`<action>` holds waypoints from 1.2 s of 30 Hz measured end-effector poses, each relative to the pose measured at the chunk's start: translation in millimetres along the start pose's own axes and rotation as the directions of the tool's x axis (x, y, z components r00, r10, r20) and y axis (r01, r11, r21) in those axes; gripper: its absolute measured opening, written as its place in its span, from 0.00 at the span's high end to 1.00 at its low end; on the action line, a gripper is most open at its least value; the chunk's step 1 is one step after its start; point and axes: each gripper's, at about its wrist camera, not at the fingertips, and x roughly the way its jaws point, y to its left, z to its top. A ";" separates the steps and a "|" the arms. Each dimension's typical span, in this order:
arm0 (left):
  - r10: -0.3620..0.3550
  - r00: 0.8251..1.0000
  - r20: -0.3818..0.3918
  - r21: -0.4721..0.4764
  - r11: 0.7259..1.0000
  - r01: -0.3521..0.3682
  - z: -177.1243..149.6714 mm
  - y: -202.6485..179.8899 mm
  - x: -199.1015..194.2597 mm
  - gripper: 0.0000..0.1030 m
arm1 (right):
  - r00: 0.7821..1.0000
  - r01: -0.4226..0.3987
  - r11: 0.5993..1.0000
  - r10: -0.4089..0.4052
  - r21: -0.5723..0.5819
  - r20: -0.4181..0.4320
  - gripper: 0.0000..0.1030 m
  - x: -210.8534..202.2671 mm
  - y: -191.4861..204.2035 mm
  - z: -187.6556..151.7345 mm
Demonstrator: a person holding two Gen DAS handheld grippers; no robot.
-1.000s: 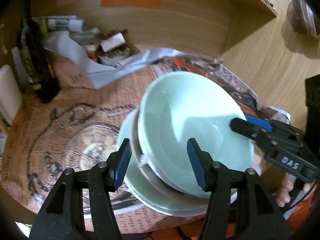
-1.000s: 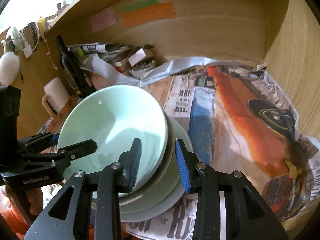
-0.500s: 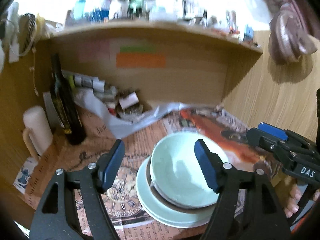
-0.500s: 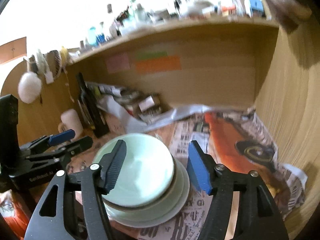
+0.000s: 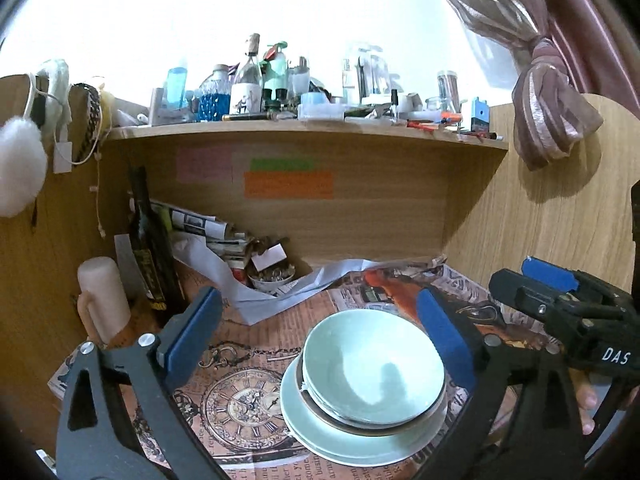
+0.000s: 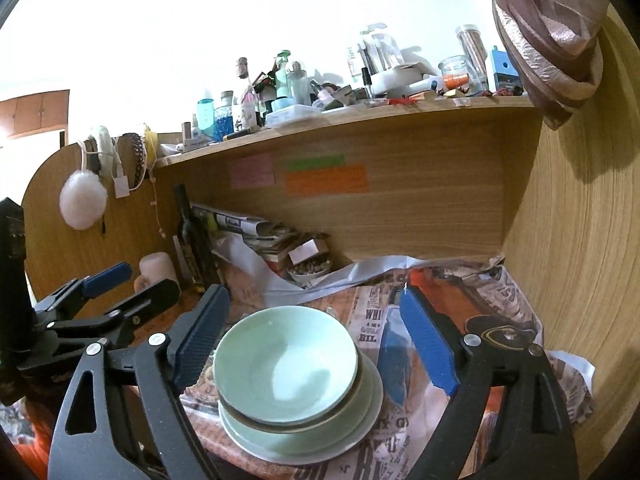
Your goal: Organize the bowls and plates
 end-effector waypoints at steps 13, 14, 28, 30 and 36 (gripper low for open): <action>0.004 1.000 0.021 0.015 1.000 -0.004 -2.6 -4.0 -8.1 0.01 | 0.999 0.006 1.000 -0.005 -0.019 0.042 0.01 -9.6 10.2 0.6; 0.003 1.000 0.021 0.013 1.000 -0.004 -2.8 -4.0 -8.3 0.01 | 0.999 0.006 1.000 -0.005 -0.021 0.042 0.01 -9.5 10.8 0.6; 0.009 1.000 0.023 0.006 1.000 -0.010 -2.6 -1.9 -6.3 0.00 | 0.999 0.006 1.000 -0.005 -0.022 0.041 0.01 -8.9 9.9 1.4; 0.012 1.000 0.019 0.005 1.000 -0.012 -2.6 -1.7 -5.3 0.00 | 0.999 0.004 1.000 -0.004 -0.021 0.041 0.01 -8.9 9.5 1.5; 0.012 1.000 0.014 0.002 1.000 -0.012 -3.1 -0.4 -2.5 0.00 | 0.999 0.010 1.000 -0.009 -0.020 0.040 0.00 -8.0 8.6 2.3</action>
